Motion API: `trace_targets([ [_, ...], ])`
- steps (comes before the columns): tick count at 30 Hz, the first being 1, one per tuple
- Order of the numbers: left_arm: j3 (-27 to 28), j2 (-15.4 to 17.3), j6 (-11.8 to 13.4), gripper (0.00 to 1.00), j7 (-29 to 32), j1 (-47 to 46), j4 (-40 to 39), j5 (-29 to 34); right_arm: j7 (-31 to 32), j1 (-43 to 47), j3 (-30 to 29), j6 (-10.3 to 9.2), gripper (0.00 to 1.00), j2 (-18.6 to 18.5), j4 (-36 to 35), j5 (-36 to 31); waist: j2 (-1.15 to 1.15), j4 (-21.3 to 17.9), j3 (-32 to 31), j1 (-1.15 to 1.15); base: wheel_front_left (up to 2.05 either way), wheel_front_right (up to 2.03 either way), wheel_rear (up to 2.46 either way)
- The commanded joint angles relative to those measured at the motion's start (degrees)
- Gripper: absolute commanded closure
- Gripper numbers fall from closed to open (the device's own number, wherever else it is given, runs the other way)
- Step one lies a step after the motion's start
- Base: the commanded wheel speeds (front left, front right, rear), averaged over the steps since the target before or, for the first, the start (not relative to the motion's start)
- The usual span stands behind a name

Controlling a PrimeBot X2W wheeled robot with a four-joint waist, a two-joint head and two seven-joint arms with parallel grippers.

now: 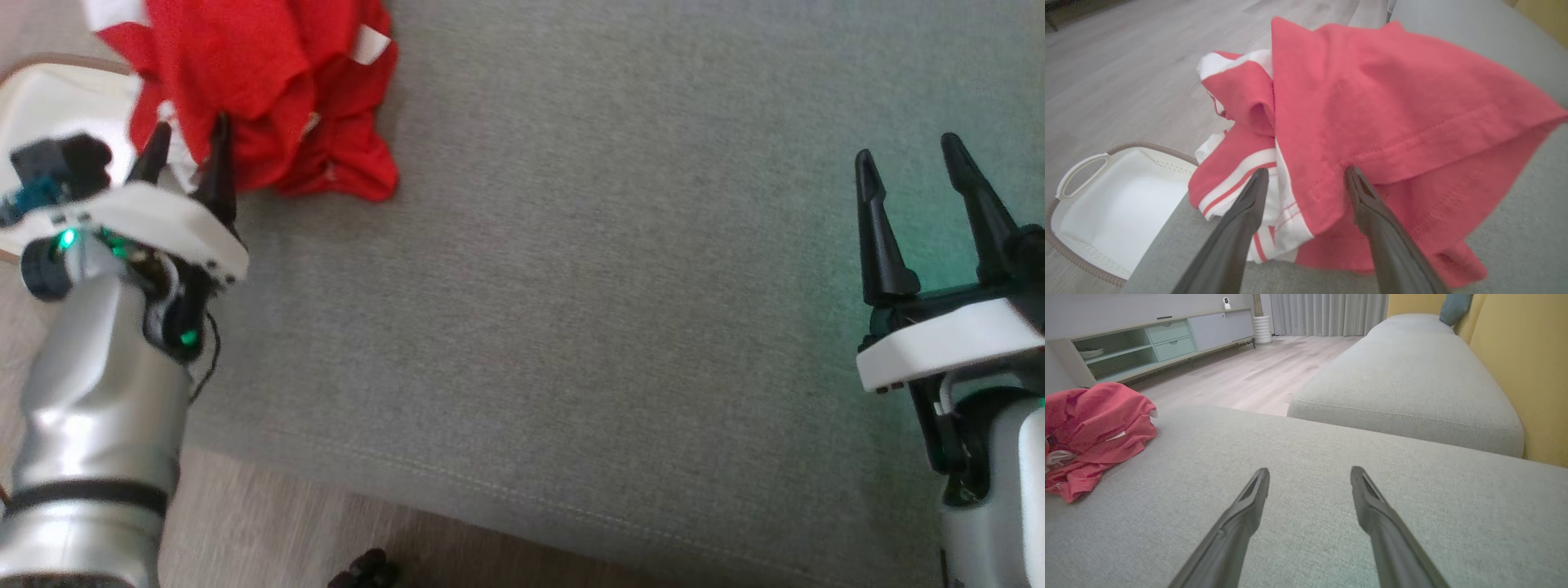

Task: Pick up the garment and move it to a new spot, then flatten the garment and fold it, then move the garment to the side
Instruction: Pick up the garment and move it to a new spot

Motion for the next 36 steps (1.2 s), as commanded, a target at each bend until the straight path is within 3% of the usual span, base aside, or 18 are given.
trace_targets([
  [1,1.5,3.4,-0.2,0.00,0.4,-2.3,0.0,-0.3,0.4,-0.8,1.4,0.24,0.00,-0.3,-2.3,-0.4,0.00,-1.0,1.0,-0.02,0.00,0.00,0.00],
  [6,0.6,4.3,-0.9,0.00,4.5,-7.5,7.9,-2.5,0.6,-0.7,1.5,0.24,0.00,-0.1,-2.5,-0.1,0.00,-1.6,1.1,-0.02,0.00,0.00,0.00],
  [7,0.4,4.7,-1.0,0.25,4.4,-8.3,8.7,-2.6,0.6,-0.6,1.5,0.24,0.00,-0.1,-2.5,-0.1,0.00,-1.7,1.0,-0.02,0.00,0.00,0.00],
  [8,0.2,5.2,-1.0,0.93,3.6,-9.1,9.1,-2.6,0.6,-0.6,1.4,0.24,0.00,0.0,-2.5,0.0,0.00,-1.7,0.9,-0.02,0.00,0.00,0.00],
  [9,-0.1,5.5,-1.0,1.00,3.0,-9.6,9.6,-2.6,0.6,-0.6,1.2,0.24,0.00,0.1,-2.5,0.0,0.00,-1.7,0.8,-0.02,0.00,0.00,0.00],
  [14,-0.8,7.9,-0.5,1.00,-4.2,-11.7,9.2,-0.5,0.6,0.3,0.5,0.24,0.00,0.8,-2.6,-0.1,0.00,-1.4,-1.1,-0.02,0.00,0.00,0.00],
  [20,-0.3,10.3,2.1,1.00,-6.8,-9.9,2.7,2.2,-1.2,2.4,-0.4,0.24,0.00,1.9,-1.4,0.5,0.00,-1.4,-7.2,-0.02,0.00,0.00,0.00],
  [29,1.1,11.7,6.5,1.00,-6.9,2.3,-20.2,5.3,-2.8,7.4,-1.7,0.24,0.00,2.9,-0.5,2.1,0.00,-2.8,-16.3,-0.02,0.00,0.00,0.00],
  [36,0.3,13.1,9.6,1.00,-1.1,10.4,-40.8,5.8,-3.2,9.9,-1.6,0.24,0.00,3.3,-1.5,3.5,0.00,-6.7,-18.4,-0.02,0.00,0.00,0.00],
])
